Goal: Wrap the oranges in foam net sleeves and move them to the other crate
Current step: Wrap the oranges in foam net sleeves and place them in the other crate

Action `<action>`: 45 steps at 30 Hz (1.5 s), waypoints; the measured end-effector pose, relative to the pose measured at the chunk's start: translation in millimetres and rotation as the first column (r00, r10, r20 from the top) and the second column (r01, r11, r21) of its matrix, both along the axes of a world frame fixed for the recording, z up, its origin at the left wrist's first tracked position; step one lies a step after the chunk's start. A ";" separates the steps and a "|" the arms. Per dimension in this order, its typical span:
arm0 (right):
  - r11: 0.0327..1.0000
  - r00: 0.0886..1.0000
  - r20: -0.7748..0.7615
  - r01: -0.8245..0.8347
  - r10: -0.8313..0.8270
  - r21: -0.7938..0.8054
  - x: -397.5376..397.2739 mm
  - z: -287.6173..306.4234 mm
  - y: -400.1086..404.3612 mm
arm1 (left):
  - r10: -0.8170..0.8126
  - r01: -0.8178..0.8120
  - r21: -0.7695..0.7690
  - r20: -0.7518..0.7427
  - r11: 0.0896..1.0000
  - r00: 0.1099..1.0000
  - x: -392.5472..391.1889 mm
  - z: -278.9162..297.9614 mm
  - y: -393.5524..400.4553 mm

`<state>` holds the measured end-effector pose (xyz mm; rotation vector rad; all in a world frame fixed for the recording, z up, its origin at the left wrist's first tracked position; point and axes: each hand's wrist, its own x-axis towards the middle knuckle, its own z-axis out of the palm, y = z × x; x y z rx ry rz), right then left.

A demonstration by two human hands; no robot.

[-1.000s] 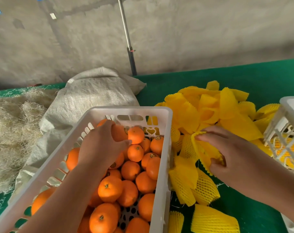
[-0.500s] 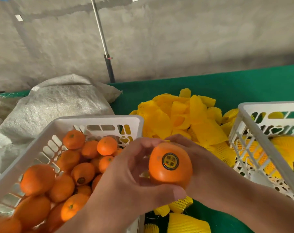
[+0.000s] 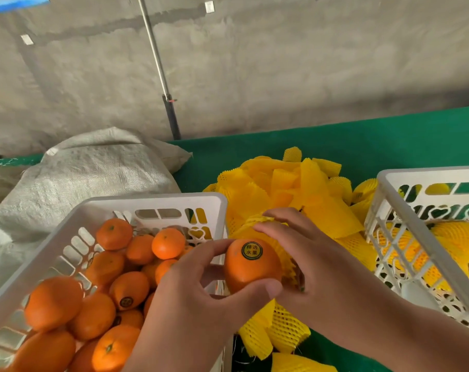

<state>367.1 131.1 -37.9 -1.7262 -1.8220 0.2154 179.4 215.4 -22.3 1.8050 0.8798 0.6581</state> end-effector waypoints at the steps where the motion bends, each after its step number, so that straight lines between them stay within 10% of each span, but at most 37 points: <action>1: 1.000 1.000 0.012 -0.005 0.005 -0.013 -2.0 0.2 -0.5 | 0.018 -0.018 -0.002 0.006 1.000 1.000 0.2 0.0 0.5; 15: 0.999 0.993 0.110 -0.053 0.053 0.002 -14.3 5.8 -5.3 | 0.214 -0.189 0.181 -0.132 0.965 0.968 -3.6 -0.1 -0.4; 22: 1.000 0.997 0.067 -0.024 0.025 -0.009 -6.6 7.3 -4.6 | -0.015 0.014 -0.004 -0.093 1.000 0.996 -7.1 3.5 5.9; 30: 0.998 0.991 0.133 -0.003 -0.005 0.062 -18.7 18.2 -6.6 | 0.202 -0.180 0.338 -0.032 0.924 0.979 -4.5 1.1 -1.9; 35: 0.993 0.989 0.142 0.013 -0.030 0.117 -28.1 23.2 -7.4 | 0.260 -0.273 0.185 0.089 0.944 0.961 0.1 3.7 -7.5; 45: 0.976 0.988 0.154 -0.022 -0.011 0.217 -31.5 21.8 -9.7 | 0.335 -0.329 0.478 0.076 0.814 0.939 -1.1 2.2 -5.4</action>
